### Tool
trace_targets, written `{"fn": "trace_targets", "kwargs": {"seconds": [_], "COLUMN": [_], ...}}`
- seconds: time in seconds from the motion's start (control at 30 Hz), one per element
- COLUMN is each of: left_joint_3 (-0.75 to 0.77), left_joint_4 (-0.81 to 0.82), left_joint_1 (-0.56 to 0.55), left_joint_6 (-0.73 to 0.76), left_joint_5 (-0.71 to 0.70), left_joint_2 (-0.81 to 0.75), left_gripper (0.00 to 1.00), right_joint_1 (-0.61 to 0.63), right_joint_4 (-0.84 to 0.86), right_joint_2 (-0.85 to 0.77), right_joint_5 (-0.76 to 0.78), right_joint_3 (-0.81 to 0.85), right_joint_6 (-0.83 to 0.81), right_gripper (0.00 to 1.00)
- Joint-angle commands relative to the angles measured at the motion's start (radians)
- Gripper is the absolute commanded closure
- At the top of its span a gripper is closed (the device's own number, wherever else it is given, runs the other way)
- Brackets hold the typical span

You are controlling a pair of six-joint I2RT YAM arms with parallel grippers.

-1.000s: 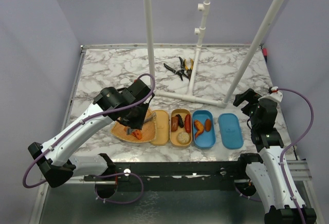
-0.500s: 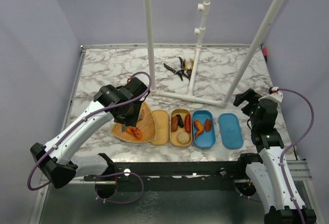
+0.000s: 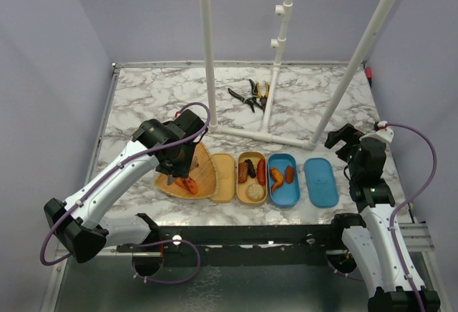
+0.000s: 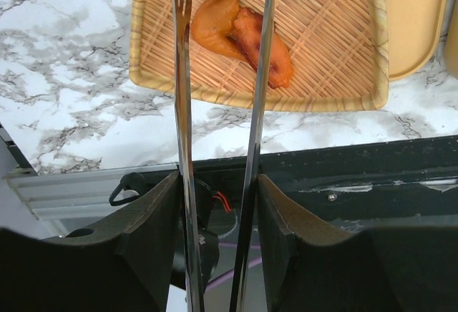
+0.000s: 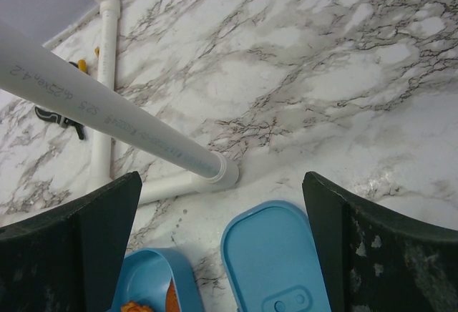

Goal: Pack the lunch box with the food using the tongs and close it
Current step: Pick up the fake food from the plate.

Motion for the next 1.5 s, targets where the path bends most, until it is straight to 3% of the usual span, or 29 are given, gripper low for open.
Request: {"fn": "trace_targets", "kwargs": {"seconds": [0.0,0.5,1.07,1.47], "left_joint_3": [-0.011,-0.058,-0.034,0.004], "left_joint_4": [0.017,0.043,0.068,0.076], "left_joint_1": [0.004,0.004,0.004,0.001], "left_joint_6": [0.010,0.026,0.050,0.079], "left_joint_5": [0.047,0.045,0.059,0.109], "left_joint_2": [-0.008,-0.001,-0.002,-0.034], "left_gripper": [0.54,0.54,0.72,0.77], "right_joint_1": [-0.003,-0.003,-0.003,-0.003], "right_joint_4": [0.023,0.025,0.023,0.020], "right_joint_2": [0.001,0.001,-0.001,0.013], "right_joint_5": [-0.009,-0.012,-0.008,-0.004], "right_joint_3": [-0.018,-0.019,-0.019,-0.015], "right_joint_6": [0.004,0.006,0.006,0.003], "right_gripper": [0.00,0.00,0.00,0.00]}}
